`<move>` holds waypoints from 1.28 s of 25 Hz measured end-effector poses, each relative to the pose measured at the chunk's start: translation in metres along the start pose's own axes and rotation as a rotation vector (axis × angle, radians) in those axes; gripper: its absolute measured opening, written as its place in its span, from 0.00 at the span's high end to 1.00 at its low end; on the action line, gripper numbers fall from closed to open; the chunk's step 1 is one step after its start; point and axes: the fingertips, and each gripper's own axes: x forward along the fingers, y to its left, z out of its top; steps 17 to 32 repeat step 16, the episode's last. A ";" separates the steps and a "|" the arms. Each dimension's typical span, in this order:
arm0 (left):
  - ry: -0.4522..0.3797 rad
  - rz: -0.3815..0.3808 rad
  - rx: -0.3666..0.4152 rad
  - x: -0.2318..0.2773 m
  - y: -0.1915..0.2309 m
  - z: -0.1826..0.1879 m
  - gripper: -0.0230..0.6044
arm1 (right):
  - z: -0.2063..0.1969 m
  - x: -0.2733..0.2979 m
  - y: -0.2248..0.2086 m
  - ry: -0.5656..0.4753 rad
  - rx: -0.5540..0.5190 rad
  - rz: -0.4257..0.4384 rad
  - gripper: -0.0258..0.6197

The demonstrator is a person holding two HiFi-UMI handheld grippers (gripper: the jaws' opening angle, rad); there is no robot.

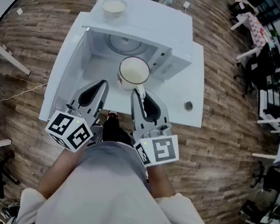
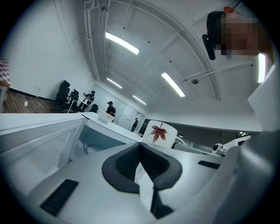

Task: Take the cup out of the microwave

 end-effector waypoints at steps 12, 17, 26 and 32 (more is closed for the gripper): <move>0.013 -0.004 -0.005 0.006 0.003 0.001 0.94 | 0.011 0.000 -0.006 0.002 -0.002 0.030 0.86; 0.013 0.002 -0.009 0.008 0.007 0.000 0.94 | 0.013 0.004 -0.006 0.001 -0.008 0.039 0.86; 0.013 0.002 -0.009 0.008 0.007 0.000 0.94 | 0.013 0.004 -0.006 0.001 -0.008 0.039 0.86; 0.013 0.002 -0.009 0.008 0.007 0.000 0.94 | 0.013 0.004 -0.006 0.001 -0.008 0.039 0.86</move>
